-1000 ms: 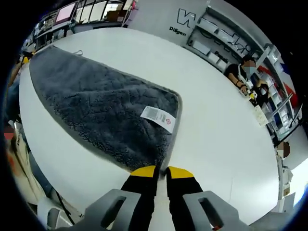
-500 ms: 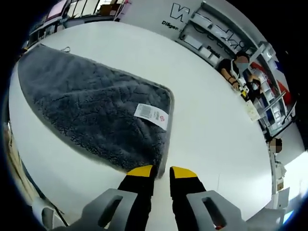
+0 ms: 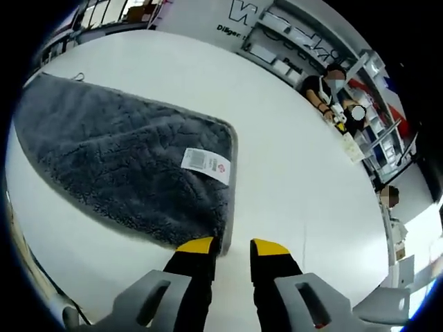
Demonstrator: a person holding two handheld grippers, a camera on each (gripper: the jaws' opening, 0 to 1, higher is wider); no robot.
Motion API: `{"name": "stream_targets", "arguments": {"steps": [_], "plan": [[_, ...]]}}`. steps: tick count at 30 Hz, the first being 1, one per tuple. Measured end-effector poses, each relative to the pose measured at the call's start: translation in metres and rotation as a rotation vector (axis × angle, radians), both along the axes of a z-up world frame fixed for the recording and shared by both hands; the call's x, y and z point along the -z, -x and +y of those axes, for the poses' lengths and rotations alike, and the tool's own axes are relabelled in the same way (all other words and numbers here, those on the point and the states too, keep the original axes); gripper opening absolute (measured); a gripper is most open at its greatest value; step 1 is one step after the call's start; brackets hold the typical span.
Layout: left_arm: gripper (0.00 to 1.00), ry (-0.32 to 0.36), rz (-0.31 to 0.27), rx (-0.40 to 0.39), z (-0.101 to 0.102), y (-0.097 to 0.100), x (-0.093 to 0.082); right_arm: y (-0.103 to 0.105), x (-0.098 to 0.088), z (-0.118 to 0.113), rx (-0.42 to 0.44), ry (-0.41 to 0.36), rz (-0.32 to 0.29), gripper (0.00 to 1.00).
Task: Fold the towel on the table until its edges align and the towel forms a compact rectangular stack.
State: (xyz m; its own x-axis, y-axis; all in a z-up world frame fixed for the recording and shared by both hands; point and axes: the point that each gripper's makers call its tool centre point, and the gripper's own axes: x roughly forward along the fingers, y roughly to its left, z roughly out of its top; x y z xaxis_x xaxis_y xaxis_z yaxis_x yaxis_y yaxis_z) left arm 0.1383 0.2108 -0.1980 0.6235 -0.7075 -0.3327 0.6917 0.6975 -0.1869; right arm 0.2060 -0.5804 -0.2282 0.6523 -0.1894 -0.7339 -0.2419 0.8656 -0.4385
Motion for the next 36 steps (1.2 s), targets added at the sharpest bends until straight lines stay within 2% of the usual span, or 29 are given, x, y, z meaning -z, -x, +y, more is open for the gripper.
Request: {"name": "stream_targets", "arguments": {"steps": [3, 8, 12, 16, 19, 23, 24, 27, 36], "plan": [[0.99, -0.022, -0.003, 0.003, -0.002, 0.001, 0.006, 0.002, -0.002, 0.001, 0.020, -0.040, -0.017, 0.16], [0.99, -0.017, -0.010, 0.017, -0.005, 0.003, 0.007, 0.005, -0.013, 0.008, 0.021, -0.072, -0.056, 0.17], [0.99, -0.010, -0.005, 0.005, -0.004, 0.002, 0.006, 0.007, -0.027, 0.026, 0.015, -0.190, -0.118, 0.17], [0.99, 0.001, -0.004, -0.002, -0.004, 0.002, 0.008, 0.004, -0.034, 0.033, 0.055, -0.299, -0.156, 0.17], [0.99, 0.013, -0.005, -0.002, -0.003, 0.002, 0.008, -0.002, -0.029, 0.027, 0.096, -0.327, -0.159, 0.17], [0.99, 0.039, -0.009, 0.000, -0.002, 0.004, 0.004, -0.012, -0.016, 0.020, 0.191, -0.432, -0.185, 0.19], [0.99, 0.042, -0.008, 0.000, -0.001, 0.005, 0.004, -0.012, -0.012, 0.019, 0.202, -0.433, -0.178, 0.19], [0.99, 0.055, -0.013, -0.011, 0.003, 0.006, 0.001, -0.012, 0.000, 0.018, 0.195, -0.418, -0.153, 0.20], [0.98, 0.101, -0.024, -0.018, 0.007, 0.007, -0.007, -0.010, 0.010, 0.025, 0.216, -0.504, -0.151, 0.16]]}}
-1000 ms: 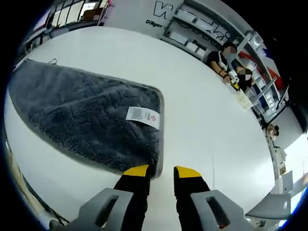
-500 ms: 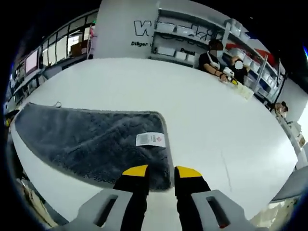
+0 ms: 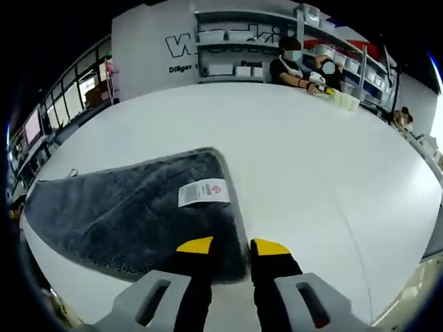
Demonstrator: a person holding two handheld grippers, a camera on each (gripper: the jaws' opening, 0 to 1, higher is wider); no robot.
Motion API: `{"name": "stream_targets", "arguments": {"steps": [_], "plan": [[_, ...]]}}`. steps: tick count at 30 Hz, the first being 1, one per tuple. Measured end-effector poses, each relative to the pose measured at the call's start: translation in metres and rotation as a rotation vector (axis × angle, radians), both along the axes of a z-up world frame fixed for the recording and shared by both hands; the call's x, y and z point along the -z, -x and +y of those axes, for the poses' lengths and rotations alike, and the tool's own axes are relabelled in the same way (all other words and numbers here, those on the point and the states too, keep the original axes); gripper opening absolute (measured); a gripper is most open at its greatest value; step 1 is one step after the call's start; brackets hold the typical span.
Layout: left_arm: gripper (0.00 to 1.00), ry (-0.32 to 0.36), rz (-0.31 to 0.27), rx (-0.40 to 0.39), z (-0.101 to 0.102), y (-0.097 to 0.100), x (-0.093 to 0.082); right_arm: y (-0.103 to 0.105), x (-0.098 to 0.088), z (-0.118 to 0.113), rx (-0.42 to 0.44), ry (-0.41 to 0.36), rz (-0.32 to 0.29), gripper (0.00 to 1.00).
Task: Fold the towel on the table until its edges align and the towel forms a compact rectangular stack.
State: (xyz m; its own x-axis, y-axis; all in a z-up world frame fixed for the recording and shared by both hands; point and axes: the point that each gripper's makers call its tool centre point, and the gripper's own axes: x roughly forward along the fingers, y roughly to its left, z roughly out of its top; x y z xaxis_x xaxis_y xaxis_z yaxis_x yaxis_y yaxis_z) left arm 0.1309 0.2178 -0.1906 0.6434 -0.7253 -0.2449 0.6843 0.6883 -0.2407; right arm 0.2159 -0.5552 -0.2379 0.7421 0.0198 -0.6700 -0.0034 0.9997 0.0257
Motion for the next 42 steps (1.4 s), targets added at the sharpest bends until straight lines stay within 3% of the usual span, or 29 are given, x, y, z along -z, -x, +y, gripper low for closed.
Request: {"name": "stream_targets", "arguments": {"steps": [9, 16, 19, 22, 25, 30, 37, 42], "plan": [[0.98, 0.012, 0.003, 0.031, -0.013, 0.005, 0.000, 0.003, 0.001, 0.013, -0.014, -0.060, -0.017, 0.05], [0.98, 0.022, 0.000, 0.037, -0.018, 0.009, -0.004, -0.001, -0.011, 0.016, -0.069, 0.103, -0.038, 0.03], [0.98, 0.025, -0.003, 0.035, -0.018, 0.010, -0.007, -0.004, -0.032, 0.025, -0.094, 0.162, -0.090, 0.02], [0.98, 0.023, -0.005, 0.035, -0.020, 0.011, -0.009, -0.007, -0.061, 0.044, -0.167, 0.275, -0.155, 0.02], [0.98, 0.026, -0.007, 0.037, -0.022, 0.010, -0.010, -0.006, -0.079, 0.064, -0.224, 0.378, -0.175, 0.02], [0.98, 0.020, -0.007, 0.055, -0.028, 0.010, -0.012, -0.004, -0.100, 0.112, -0.350, 0.456, -0.215, 0.02], [0.98, 0.011, -0.015, 0.069, -0.032, 0.015, -0.015, 0.007, -0.098, 0.165, -0.485, 0.500, -0.200, 0.02], [0.97, 0.006, -0.019, 0.074, -0.034, 0.018, -0.017, 0.009, -0.085, 0.183, -0.534, 0.508, -0.178, 0.03]]}}
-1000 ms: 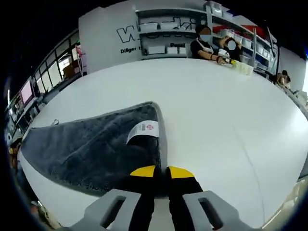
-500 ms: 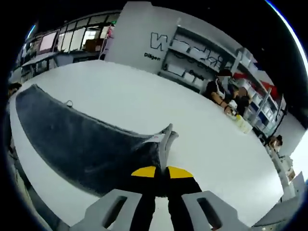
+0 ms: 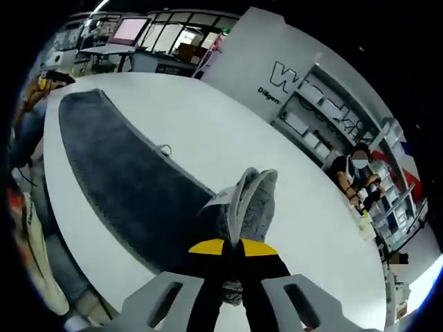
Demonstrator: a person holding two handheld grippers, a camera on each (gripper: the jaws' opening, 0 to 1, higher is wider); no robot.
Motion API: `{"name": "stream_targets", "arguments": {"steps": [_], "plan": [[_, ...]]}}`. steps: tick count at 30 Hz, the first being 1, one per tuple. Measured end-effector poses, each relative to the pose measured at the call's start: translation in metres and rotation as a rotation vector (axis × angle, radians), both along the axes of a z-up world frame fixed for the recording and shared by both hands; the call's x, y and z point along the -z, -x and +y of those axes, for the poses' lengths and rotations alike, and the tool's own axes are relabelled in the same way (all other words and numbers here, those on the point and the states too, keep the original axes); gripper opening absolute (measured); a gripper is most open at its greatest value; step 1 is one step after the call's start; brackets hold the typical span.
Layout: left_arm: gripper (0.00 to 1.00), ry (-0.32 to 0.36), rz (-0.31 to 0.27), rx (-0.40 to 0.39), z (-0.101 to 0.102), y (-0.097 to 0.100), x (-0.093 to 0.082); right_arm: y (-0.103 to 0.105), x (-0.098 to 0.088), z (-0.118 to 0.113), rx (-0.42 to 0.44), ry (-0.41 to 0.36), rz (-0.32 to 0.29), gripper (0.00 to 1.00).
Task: Fold the towel on the table until its edges align and the towel forms a compact rectangular stack.
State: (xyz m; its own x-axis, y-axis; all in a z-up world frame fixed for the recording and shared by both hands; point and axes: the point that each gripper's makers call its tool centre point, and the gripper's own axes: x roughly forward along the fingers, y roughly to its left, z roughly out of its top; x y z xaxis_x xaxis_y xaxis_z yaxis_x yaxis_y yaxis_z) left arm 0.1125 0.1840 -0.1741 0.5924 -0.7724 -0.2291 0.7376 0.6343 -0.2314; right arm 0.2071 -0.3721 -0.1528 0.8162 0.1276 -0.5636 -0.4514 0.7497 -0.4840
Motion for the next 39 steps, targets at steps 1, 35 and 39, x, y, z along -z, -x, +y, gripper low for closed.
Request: {"name": "stream_targets", "arguments": {"steps": [1, 35, 39], "plan": [[0.98, 0.001, 0.000, 0.001, 0.000, 0.001, 0.000, 0.000, 0.004, 0.003, -0.006, -0.001, 0.010, 0.03], [0.97, 0.003, -0.006, 0.043, -0.014, 0.007, -0.003, 0.006, 0.034, 0.035, -0.017, -0.228, 0.091, 0.24], [0.97, 0.001, -0.007, 0.056, -0.020, 0.013, -0.004, -0.001, 0.042, 0.035, 0.004, -0.288, 0.145, 0.22]]}}
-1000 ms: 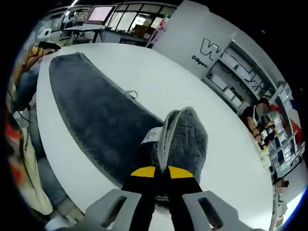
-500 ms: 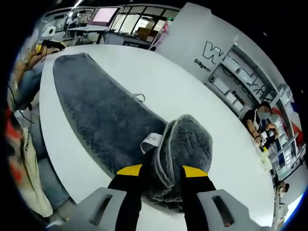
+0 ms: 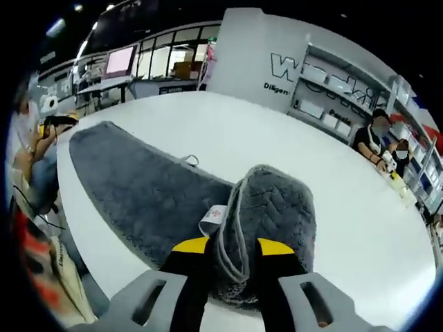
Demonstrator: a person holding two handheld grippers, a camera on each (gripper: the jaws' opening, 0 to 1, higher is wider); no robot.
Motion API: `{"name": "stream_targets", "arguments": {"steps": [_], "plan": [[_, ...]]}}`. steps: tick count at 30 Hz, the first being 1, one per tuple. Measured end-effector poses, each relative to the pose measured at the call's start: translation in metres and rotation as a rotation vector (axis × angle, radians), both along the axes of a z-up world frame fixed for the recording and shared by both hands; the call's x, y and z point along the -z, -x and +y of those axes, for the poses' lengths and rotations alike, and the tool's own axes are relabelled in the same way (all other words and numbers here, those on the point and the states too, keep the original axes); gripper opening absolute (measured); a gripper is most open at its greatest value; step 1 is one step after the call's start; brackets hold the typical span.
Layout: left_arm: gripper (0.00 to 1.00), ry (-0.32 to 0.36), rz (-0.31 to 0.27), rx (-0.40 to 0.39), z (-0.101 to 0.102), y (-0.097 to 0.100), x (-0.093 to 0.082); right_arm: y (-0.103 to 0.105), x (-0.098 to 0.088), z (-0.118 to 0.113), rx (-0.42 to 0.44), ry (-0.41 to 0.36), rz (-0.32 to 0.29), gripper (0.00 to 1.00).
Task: Fold the towel on the table until its edges align and the towel forms a compact rectangular stack.
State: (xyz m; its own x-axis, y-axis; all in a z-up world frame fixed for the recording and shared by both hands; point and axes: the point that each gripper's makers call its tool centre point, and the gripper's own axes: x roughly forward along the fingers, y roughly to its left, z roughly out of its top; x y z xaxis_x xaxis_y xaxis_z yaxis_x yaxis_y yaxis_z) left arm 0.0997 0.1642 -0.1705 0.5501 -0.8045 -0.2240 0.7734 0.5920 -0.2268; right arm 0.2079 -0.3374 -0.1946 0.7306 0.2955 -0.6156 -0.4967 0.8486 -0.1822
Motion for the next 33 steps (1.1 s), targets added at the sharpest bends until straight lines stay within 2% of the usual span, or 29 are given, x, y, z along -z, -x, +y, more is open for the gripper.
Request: {"name": "stream_targets", "arguments": {"steps": [3, 4, 6, 9, 16, 18, 19, 21, 26, 33], "plan": [[0.97, -0.013, 0.004, 0.000, 0.000, 0.002, 0.003, 0.000, 0.011, -0.001, -0.002, 0.025, 0.047, 0.21], [0.97, -0.014, 0.004, -0.002, 0.000, 0.003, 0.003, 0.000, 0.012, 0.000, -0.003, 0.025, 0.057, 0.18], [0.97, -0.010, 0.001, -0.004, 0.001, 0.003, 0.002, 0.000, 0.014, 0.001, -0.001, 0.020, 0.069, 0.06], [0.97, -0.005, -0.001, -0.003, 0.001, 0.003, 0.001, 0.000, 0.015, 0.004, 0.002, -0.006, 0.082, 0.03], [0.97, -0.002, -0.001, 0.001, 0.001, 0.003, 0.001, 0.007, 0.007, 0.022, -0.018, -0.123, 0.119, 0.02], [0.97, 0.001, -0.001, 0.003, 0.002, 0.003, 0.000, 0.008, 0.000, 0.032, -0.041, -0.182, 0.113, 0.02], [0.97, 0.002, -0.002, 0.004, 0.002, 0.003, 0.000, 0.009, -0.005, 0.040, -0.078, -0.210, 0.100, 0.02], [0.97, 0.003, -0.002, 0.004, 0.002, 0.003, 0.000, 0.014, -0.010, 0.053, -0.094, -0.295, 0.123, 0.02], [0.97, -0.008, 0.002, -0.001, 0.001, 0.004, 0.004, 0.018, -0.014, 0.069, -0.126, -0.323, 0.125, 0.02], [0.97, -0.003, -0.013, -0.003, 0.001, 0.009, 0.000, 0.020, -0.024, 0.092, -0.178, -0.384, 0.129, 0.02]]}}
